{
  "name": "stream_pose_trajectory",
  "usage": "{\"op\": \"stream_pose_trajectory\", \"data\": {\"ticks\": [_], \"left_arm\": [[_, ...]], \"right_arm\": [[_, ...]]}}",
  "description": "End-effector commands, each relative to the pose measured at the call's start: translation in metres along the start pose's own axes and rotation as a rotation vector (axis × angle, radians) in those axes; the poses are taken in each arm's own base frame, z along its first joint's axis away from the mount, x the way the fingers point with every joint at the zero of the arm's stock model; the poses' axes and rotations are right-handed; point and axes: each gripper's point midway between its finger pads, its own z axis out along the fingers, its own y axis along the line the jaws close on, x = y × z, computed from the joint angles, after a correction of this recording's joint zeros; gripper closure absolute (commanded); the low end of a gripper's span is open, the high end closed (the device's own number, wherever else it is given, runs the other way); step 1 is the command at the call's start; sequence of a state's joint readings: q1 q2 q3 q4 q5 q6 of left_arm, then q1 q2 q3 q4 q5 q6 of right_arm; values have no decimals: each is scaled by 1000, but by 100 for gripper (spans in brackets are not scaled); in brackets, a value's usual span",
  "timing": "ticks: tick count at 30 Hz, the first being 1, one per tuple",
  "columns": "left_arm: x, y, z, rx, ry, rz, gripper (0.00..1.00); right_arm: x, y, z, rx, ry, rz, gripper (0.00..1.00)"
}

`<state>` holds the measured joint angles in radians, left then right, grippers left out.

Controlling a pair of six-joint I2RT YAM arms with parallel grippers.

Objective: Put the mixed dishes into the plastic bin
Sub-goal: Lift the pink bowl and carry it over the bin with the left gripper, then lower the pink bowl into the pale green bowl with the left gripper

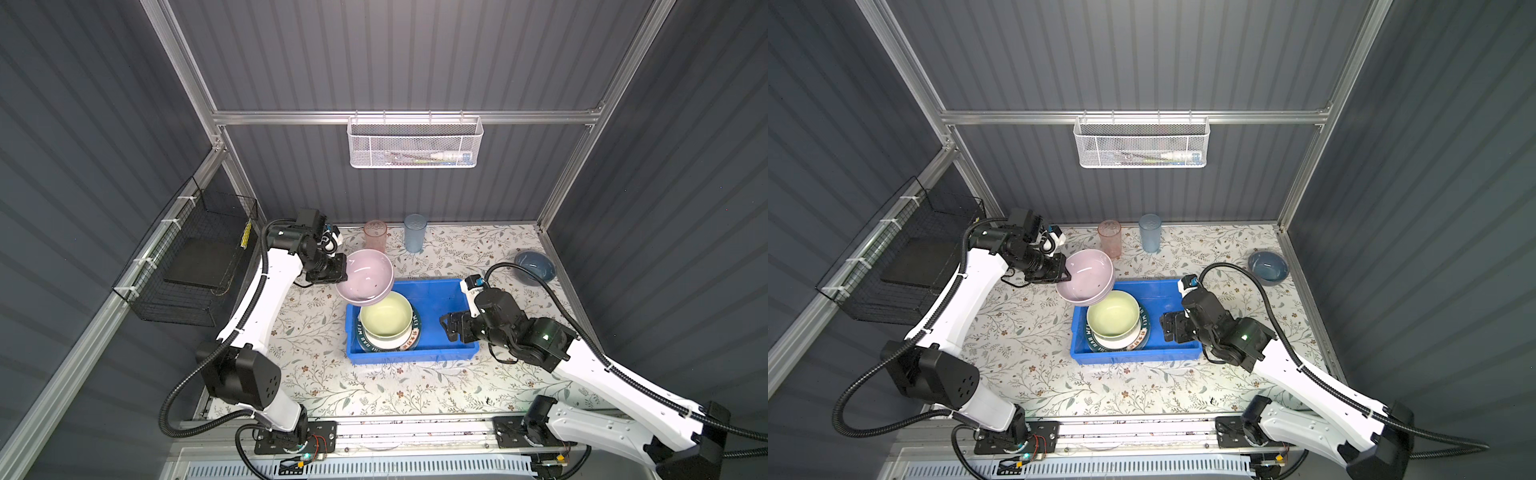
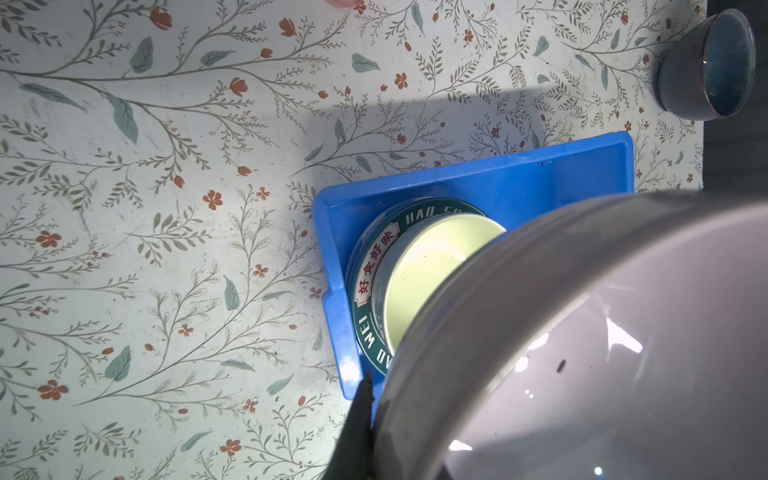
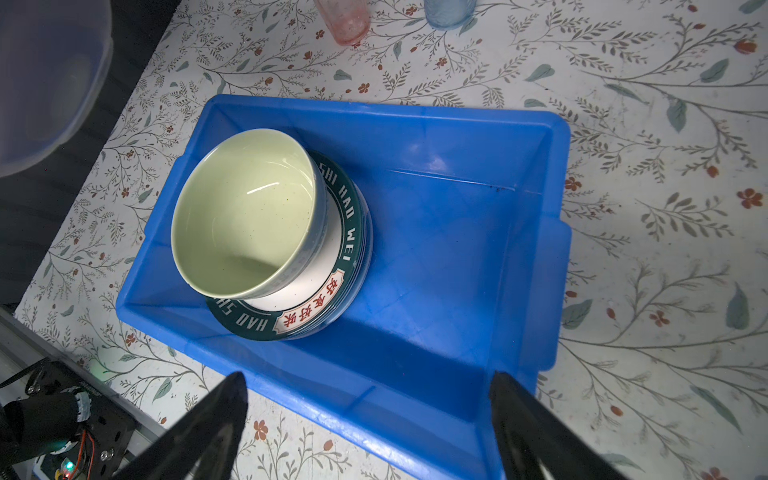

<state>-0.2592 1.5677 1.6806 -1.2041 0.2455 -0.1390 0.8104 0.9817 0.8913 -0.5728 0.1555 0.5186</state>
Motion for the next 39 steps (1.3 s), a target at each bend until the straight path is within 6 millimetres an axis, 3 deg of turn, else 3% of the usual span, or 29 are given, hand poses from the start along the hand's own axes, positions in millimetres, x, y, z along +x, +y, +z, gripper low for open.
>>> {"op": "stream_pose_trajectory", "data": {"ticks": [1,13,31,39], "left_arm": [[9,-28,-5,49,-13,42,100],[31,-51,40,-21,59,114,100],[28,-33,96,-81,54,114,100],[41,-24,118,-93,97,83,100]], "right_arm": [[3,-7,-1,26,-6,19,8],[11,-10,-1,31,18,43,8],[16,-14,3,42,23,55,8],[19,-13,7,39,34,50,8]]}}
